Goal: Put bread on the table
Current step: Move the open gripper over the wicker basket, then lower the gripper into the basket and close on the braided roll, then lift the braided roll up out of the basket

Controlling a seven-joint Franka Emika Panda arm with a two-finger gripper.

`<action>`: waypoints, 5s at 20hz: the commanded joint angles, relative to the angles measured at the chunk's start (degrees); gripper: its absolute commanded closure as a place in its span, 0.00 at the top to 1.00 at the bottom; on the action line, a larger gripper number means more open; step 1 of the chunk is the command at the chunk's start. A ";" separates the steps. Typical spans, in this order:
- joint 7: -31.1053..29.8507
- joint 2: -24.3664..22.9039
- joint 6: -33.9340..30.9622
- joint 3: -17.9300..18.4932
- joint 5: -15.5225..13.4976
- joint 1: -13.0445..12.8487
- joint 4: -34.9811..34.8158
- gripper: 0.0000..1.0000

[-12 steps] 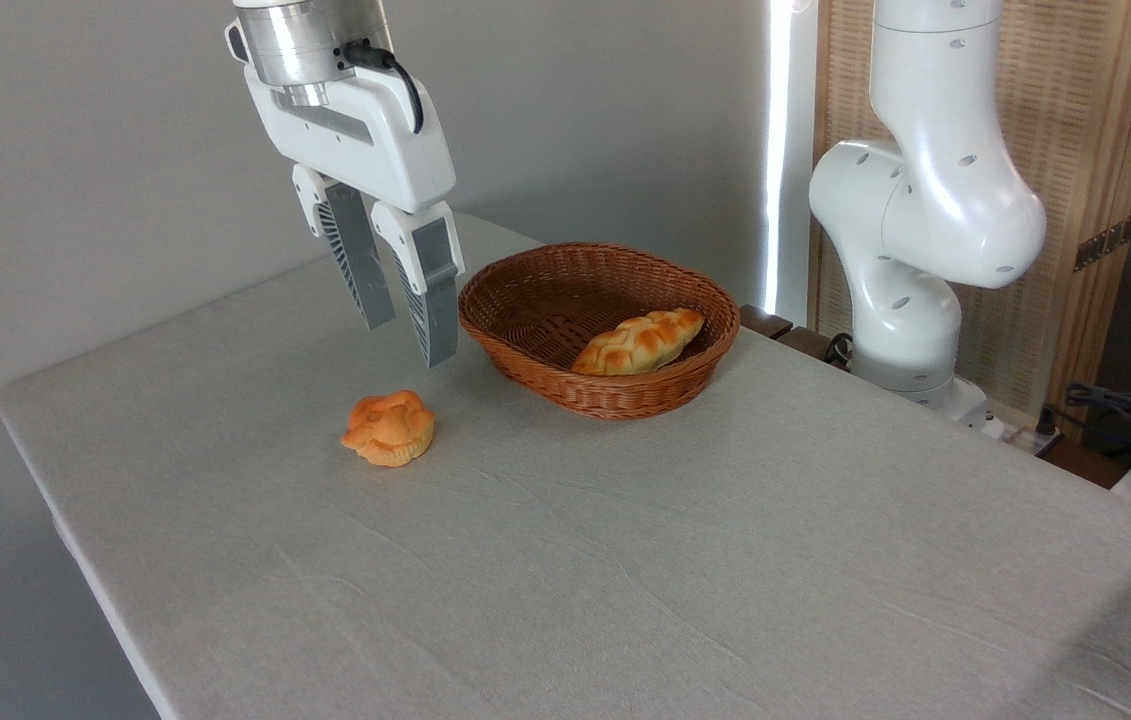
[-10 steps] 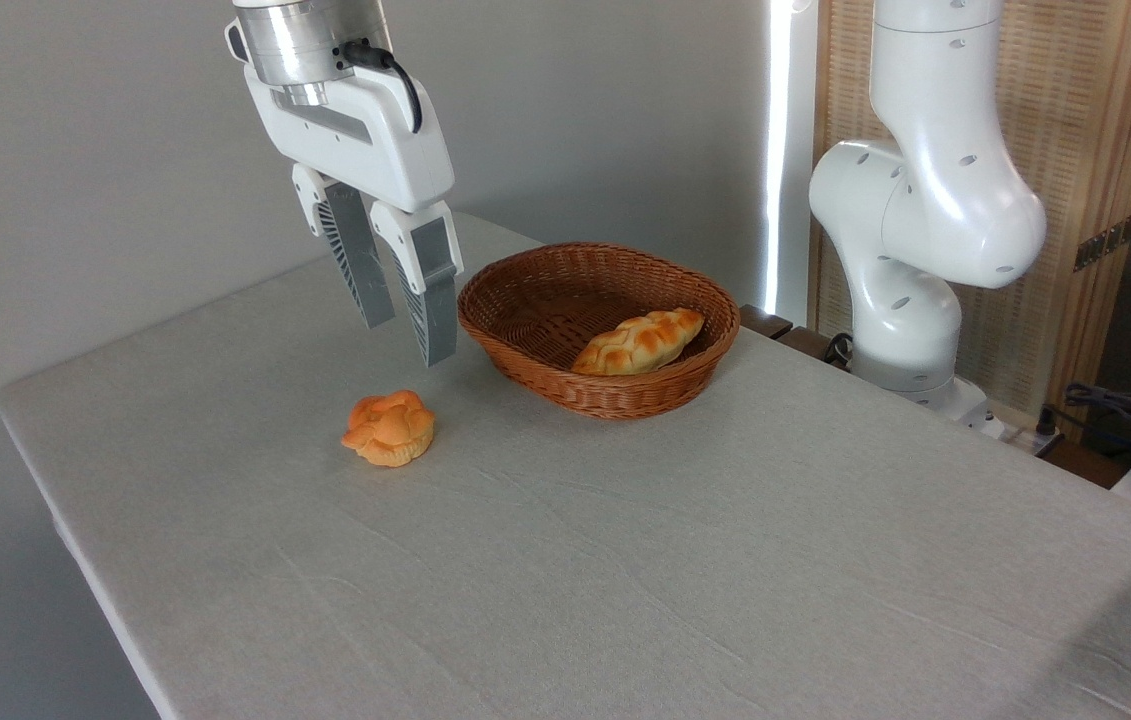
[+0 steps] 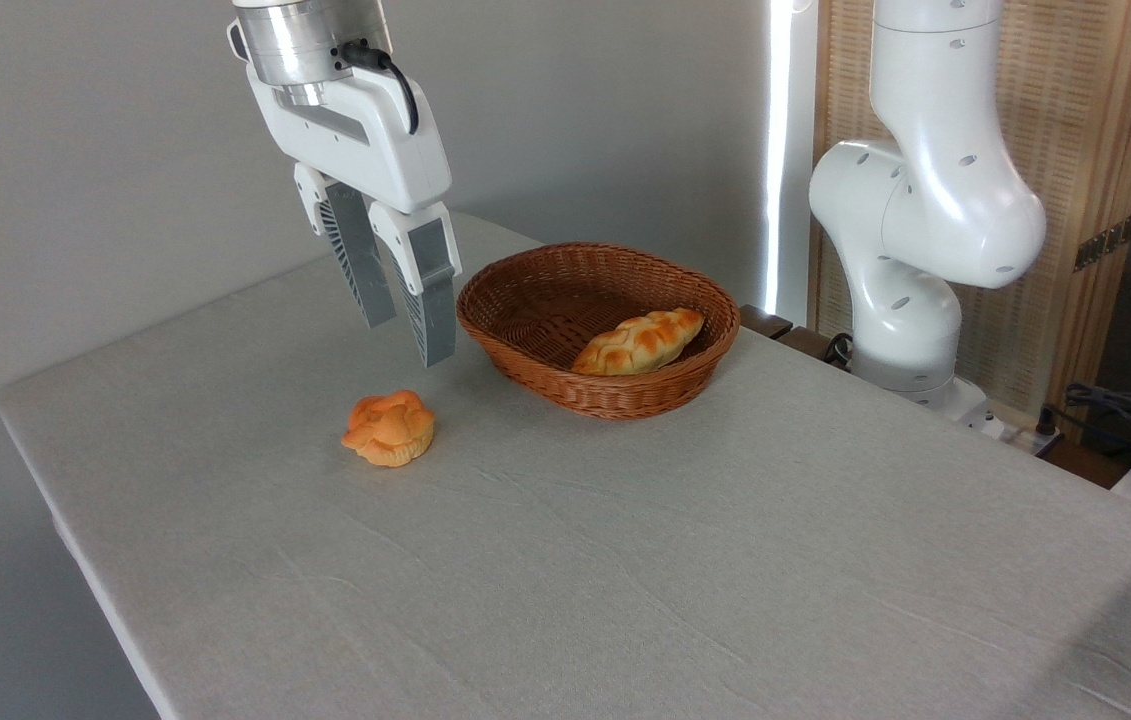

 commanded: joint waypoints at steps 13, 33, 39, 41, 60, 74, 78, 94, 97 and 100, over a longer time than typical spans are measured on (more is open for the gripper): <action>1.64 -20.24 13.12 0.00 -1.40 -3.78 -28.64 1.00; 0.33 -31.32 11.45 7.47 -3.50 -20.58 -45.53 1.00; -0.65 -35.88 13.03 7.47 -4.39 -20.41 -52.20 1.00; -0.56 -37.29 12.94 7.47 -4.30 -20.67 -53.78 1.00; -0.21 -35.98 20.14 7.38 -3.60 -27.08 -61.96 0.54; -0.65 -34.75 20.33 7.38 -3.68 -27.44 -61.44 0.14; -0.83 -34.23 18.66 7.47 -4.38 -27.44 -56.00 0.15; -5.40 -31.85 14.61 12.82 -5.62 -27.79 -42.46 0.17; -5.31 -30.80 14.61 15.72 -4.66 -27.70 -41.67 0.17; -5.40 -27.82 14.70 18.19 -0.79 -27.70 -38.42 0.18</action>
